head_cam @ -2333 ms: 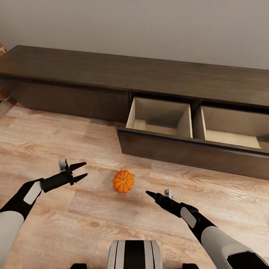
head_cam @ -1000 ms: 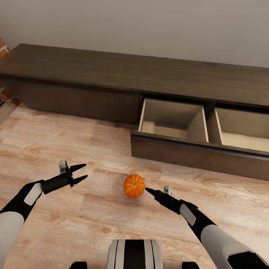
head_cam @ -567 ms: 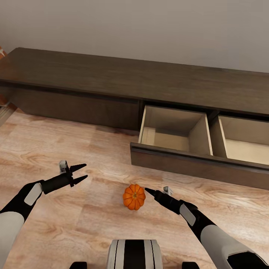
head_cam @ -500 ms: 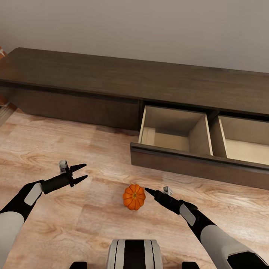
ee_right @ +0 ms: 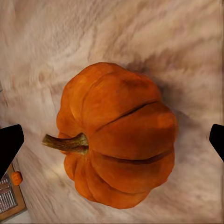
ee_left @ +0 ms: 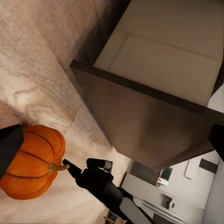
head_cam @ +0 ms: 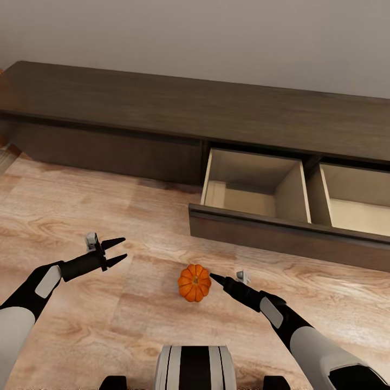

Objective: Place each of the two pumpkins and all three candles from the living room inside a cabinet in the living room (use any cabinet), then make sure every cabinet is closed, and position the cauldron so it is next to a table in the living room.

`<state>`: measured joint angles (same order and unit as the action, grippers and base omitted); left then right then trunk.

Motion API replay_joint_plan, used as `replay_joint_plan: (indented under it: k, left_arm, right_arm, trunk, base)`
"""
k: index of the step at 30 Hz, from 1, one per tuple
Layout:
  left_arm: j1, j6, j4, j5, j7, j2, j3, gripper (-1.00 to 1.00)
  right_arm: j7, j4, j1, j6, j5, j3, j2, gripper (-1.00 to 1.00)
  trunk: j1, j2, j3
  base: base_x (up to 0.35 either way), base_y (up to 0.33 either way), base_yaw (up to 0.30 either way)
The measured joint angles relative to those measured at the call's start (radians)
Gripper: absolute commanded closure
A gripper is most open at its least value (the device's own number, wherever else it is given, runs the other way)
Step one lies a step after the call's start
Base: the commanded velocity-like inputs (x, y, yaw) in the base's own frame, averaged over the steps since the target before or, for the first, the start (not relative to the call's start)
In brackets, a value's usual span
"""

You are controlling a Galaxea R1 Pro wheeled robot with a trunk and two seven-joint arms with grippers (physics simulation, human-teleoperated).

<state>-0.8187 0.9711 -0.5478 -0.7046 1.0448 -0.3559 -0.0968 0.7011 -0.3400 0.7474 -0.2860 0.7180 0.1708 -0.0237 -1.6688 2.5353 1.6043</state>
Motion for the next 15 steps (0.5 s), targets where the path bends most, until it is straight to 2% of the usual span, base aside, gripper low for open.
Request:
replay_joint_plan:
  k: [4,15]
  left_arm:
    - [0.0,0.0,0.0,0.0,0.0,0.0,0.0,-1.0]
    - [0.0,0.0,0.0,-0.001,-0.001,0.0,0.0,-1.0]
  right_arm:
    - [0.002,-0.001,0.001,0.001,-0.002,0.0,0.0,-1.0]
    - [0.007,-0.004,0.0,0.001,-0.003,0.0,0.0,-1.0]
  trunk:
    - [-0.002,0.001,0.015]
    - [-0.002,0.001,0.016]
  base:
    - [0.0,0.0,0.0]
    - [0.0,0.0,0.0]
